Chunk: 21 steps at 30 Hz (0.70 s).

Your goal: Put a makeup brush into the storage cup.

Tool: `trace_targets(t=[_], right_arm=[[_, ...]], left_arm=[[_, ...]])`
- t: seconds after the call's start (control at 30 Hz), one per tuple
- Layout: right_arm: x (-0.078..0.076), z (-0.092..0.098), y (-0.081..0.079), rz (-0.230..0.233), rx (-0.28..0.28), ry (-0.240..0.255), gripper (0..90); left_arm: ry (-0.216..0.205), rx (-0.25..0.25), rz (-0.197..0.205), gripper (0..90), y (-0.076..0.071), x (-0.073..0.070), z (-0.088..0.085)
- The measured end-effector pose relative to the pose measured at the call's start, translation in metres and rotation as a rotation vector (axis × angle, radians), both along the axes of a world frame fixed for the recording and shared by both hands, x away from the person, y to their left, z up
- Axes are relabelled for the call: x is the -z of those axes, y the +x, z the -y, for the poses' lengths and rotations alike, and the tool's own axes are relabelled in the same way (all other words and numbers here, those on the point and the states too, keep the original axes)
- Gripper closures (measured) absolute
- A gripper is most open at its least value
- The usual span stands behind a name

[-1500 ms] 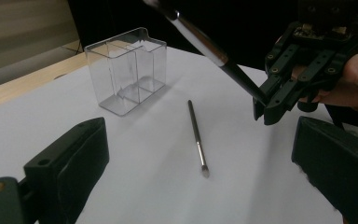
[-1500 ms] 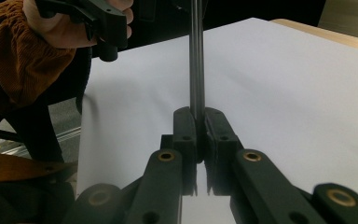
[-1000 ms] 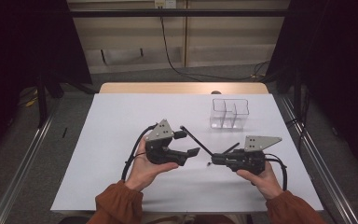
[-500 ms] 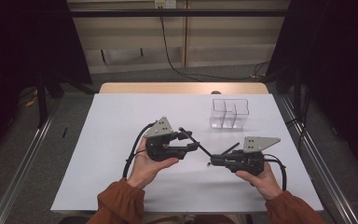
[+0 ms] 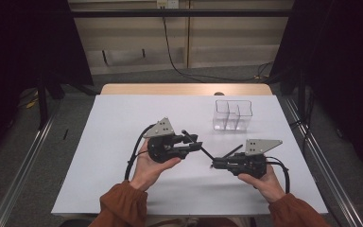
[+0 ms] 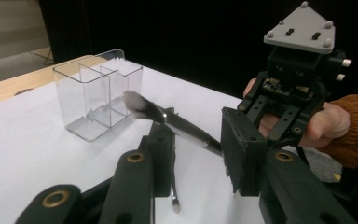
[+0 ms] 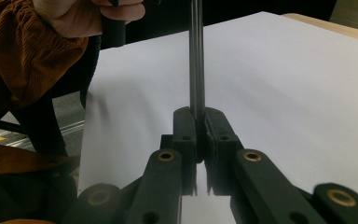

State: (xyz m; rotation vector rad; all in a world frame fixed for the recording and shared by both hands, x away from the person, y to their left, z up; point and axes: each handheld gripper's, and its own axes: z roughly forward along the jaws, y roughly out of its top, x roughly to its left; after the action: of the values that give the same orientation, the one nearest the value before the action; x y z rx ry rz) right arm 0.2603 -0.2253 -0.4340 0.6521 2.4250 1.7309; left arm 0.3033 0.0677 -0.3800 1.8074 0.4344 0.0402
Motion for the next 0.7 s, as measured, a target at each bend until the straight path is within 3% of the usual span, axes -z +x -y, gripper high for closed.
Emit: trace_targets(t=[0.27, 0.7], right_arm=[[0.0009, -0.0026, -0.0007, 0.003, -0.013, -0.012, 84.0], [0.0025, -0.0041, 0.0001, 0.009, -0.007, -0.018, 82.1]], left_arm=[[-0.054, 0.039, -0.047, 73.8, 0.0015, -0.0010, -0.0008], [-0.081, 0.092, -0.050, 82.7, -0.0044, -0.0059, 0.0033]])
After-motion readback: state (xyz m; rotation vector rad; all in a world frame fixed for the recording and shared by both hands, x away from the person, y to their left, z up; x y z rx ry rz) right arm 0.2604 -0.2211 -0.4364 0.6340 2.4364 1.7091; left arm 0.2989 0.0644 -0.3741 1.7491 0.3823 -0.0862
